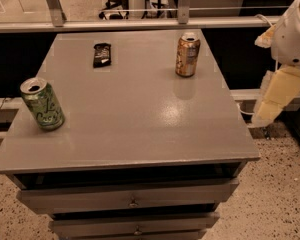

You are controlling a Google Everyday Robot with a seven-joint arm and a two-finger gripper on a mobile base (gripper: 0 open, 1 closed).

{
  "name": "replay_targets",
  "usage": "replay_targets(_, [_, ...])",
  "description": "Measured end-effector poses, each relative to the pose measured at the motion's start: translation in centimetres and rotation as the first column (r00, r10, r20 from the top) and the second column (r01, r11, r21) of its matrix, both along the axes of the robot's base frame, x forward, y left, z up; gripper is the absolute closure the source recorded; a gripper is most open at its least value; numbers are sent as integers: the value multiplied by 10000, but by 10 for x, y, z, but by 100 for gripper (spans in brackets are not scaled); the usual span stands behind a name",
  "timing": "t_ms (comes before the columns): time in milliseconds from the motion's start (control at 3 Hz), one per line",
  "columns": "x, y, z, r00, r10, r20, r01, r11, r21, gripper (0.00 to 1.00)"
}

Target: Move orange can near green can

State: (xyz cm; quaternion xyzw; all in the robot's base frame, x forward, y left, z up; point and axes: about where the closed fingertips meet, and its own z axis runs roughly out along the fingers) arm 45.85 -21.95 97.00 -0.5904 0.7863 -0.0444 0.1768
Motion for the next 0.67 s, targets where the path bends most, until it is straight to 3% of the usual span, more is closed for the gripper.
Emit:
replay_targets(333, [60,-8,-21,9959,-664,613,619,9953,740,0])
replay_targets(667, [116,-10,-35,9870,-1131,1144,906,9785,1855,0])
